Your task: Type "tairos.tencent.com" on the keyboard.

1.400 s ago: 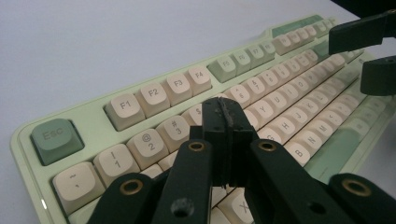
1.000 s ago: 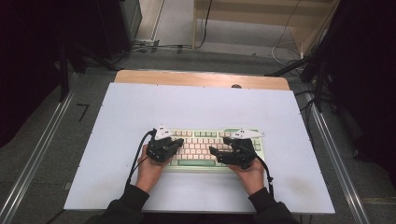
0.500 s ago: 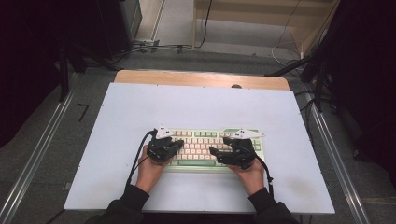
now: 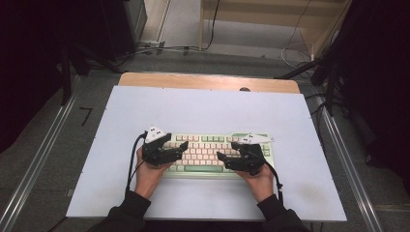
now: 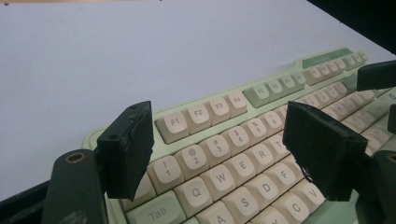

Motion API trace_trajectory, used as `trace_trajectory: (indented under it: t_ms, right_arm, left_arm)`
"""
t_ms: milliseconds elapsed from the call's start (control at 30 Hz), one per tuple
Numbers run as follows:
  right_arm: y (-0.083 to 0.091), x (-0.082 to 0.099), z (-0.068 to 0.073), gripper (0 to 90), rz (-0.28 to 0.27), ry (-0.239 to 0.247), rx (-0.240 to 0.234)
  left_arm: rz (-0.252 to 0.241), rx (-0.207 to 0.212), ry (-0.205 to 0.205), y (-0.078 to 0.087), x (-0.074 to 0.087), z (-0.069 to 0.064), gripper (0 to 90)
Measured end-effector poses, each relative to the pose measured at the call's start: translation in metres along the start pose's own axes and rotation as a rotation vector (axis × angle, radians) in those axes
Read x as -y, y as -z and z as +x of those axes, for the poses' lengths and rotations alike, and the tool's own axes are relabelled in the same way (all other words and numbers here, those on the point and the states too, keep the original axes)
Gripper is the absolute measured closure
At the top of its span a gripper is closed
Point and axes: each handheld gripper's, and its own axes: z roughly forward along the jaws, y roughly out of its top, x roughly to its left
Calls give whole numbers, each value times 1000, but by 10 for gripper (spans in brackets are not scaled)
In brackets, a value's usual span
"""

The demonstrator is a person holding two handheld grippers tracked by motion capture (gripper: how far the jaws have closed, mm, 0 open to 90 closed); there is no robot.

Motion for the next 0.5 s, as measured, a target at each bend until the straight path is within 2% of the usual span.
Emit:
trace_trajectory:
  t_ms: [167, 500]
  right_arm:
    - [-1, 1, 3, 417, 5, 16, -10]
    - [-3, 2, 7, 638, 2, 42, -36]
  left_arm:
    - [8, -15, -7, -1, 2, -1, 254]
    - [-3, -16, -3, 0, 2, -1, 266]
